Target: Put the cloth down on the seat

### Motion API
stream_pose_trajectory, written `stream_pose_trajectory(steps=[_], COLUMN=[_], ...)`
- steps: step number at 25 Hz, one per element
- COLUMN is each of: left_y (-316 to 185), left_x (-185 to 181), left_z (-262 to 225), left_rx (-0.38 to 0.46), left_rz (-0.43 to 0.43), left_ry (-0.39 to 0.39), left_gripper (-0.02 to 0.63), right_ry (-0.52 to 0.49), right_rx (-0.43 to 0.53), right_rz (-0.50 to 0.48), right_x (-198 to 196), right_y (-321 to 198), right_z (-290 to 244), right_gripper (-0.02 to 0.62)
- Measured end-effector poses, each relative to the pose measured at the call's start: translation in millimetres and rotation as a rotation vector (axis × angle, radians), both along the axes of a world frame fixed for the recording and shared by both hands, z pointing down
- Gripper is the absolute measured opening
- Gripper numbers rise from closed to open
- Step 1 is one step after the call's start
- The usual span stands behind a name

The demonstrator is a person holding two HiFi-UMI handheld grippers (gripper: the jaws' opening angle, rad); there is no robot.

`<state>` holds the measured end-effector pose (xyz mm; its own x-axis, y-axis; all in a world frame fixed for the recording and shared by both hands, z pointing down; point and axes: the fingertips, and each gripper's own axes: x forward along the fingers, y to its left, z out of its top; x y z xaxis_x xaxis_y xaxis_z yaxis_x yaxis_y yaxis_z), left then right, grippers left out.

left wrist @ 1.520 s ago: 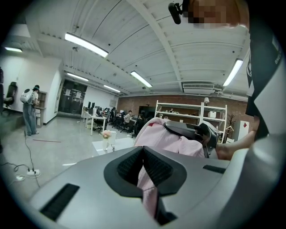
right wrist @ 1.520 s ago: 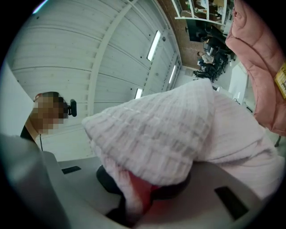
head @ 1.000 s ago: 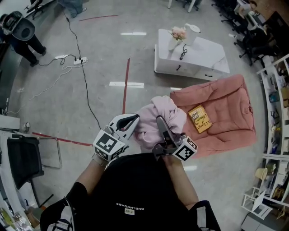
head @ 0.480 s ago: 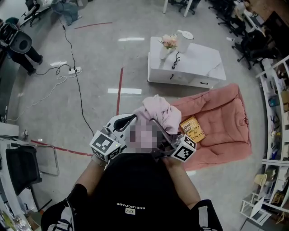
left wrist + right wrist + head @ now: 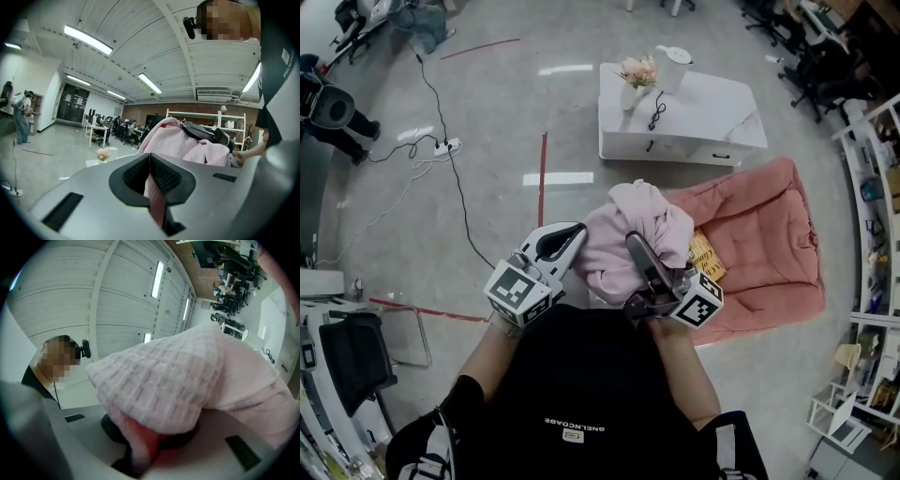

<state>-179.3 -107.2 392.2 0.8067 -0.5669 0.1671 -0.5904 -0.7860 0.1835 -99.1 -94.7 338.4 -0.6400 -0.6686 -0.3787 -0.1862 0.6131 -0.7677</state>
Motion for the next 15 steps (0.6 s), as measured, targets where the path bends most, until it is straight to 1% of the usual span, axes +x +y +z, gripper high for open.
stream_pose_trajectory(steps=[6,8,10,15], left_y=[-27.6,-43.9,-61.6,-105.9], left_x=[26.8,45.4,68.5,116.8], left_z=[0.5,0.3,-0.4,-6.9], left_rx=[-0.006,-0.008,-0.01,-0.016], left_rz=[0.119,0.174,0.246,0.396], left_ry=[0.0,-0.004,-0.008,0.001], left_gripper=[0.015,0.015,0.015,0.015], right_ry=[-0.008,-0.01,-0.006,-0.008], right_rx=[-0.005,-0.005,-0.001,-0.001], right_rz=[0.106,0.147,0.198,0.352], right_x=[27.0,43.3,62.0,103.9], right_y=[-9.1,-14.5,-22.0,-45.8], right_z=[-8.4,-11.5,-15.6,-23.3], right_gripper=[0.106,0.106,0.106,0.106])
